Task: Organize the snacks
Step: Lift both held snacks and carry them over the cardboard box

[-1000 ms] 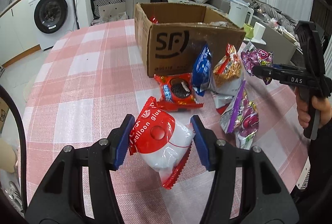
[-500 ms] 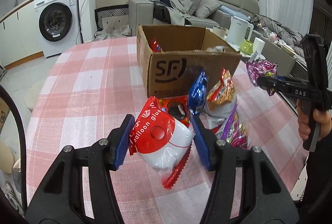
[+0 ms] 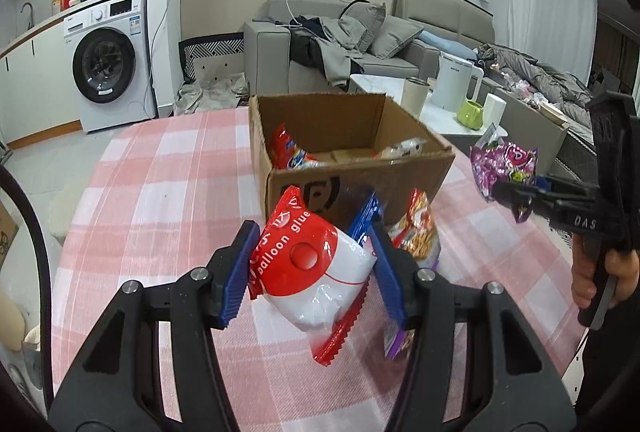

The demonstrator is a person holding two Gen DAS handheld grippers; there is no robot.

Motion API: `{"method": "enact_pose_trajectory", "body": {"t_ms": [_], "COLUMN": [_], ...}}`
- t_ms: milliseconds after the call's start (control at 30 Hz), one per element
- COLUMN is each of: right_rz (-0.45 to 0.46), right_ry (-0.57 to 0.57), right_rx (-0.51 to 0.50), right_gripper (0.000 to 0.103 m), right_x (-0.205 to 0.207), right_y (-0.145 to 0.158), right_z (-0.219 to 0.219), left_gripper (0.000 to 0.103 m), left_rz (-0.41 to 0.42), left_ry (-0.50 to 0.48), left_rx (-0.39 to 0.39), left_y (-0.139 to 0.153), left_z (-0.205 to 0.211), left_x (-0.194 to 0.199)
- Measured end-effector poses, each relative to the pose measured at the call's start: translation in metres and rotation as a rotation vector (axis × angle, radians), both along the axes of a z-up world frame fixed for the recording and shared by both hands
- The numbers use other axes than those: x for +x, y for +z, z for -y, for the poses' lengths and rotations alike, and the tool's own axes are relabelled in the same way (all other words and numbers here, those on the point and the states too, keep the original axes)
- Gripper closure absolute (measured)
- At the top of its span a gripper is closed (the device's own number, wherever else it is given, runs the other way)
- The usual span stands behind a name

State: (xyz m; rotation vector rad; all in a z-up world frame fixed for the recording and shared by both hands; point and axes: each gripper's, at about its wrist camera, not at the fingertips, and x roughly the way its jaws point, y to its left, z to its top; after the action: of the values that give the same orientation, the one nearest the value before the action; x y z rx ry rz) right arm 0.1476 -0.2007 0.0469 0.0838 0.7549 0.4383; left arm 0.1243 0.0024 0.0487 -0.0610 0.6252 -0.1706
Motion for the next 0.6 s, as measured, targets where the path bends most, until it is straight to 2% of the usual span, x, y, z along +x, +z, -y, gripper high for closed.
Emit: {"method": "enact_pose_trajectory", "body": {"t_ms": [600], "right_rz": [0.052], "right_ry": [0.004], "right_rx": [0.016], "right_gripper": [0.048], "right_x": [0.013], "right_y": [0.026], "right_z": [-0.028], "left_gripper": [0.050], "left_rz": [0.086], "left_ry": [-0.005], "left_rx": [0.012], "left_y": [0.034], "left_z": [0.020], "left_x": [0.048]}}
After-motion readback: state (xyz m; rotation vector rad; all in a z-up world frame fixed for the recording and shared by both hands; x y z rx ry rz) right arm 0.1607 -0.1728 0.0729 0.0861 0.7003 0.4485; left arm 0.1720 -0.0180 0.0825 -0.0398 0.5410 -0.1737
